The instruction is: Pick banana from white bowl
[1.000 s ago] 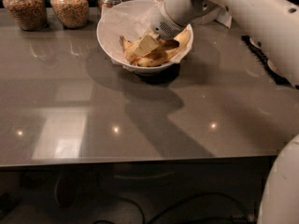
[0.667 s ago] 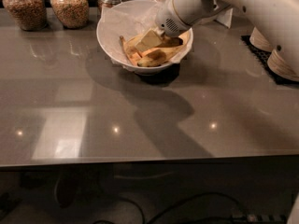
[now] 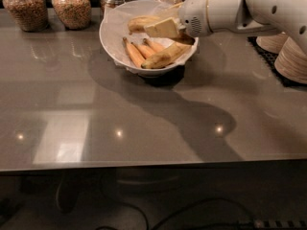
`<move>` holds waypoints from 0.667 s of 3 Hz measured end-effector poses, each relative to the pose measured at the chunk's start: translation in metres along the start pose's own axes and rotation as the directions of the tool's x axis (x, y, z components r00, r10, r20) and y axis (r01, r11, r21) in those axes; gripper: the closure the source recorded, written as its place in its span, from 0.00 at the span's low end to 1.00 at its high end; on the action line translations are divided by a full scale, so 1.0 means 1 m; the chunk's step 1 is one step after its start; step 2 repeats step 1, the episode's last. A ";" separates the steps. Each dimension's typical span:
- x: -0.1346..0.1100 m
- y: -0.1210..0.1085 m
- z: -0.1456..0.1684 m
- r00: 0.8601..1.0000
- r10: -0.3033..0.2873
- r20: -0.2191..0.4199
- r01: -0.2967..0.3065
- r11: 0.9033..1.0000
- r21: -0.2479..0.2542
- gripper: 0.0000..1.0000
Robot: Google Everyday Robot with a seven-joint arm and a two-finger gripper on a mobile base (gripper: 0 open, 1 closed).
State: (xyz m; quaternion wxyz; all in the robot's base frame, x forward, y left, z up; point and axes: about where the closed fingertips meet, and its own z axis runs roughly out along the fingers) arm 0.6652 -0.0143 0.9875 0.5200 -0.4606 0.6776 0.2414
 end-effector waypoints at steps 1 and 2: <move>-0.022 0.003 -0.036 0.992 -0.023 0.124 0.022 1.000 0.016 1.00; -0.022 0.003 -0.036 0.992 -0.023 0.124 0.022 1.000 0.016 1.00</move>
Offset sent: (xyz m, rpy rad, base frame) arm 0.0000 0.0000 0.0000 0.0000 0.0000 0.0000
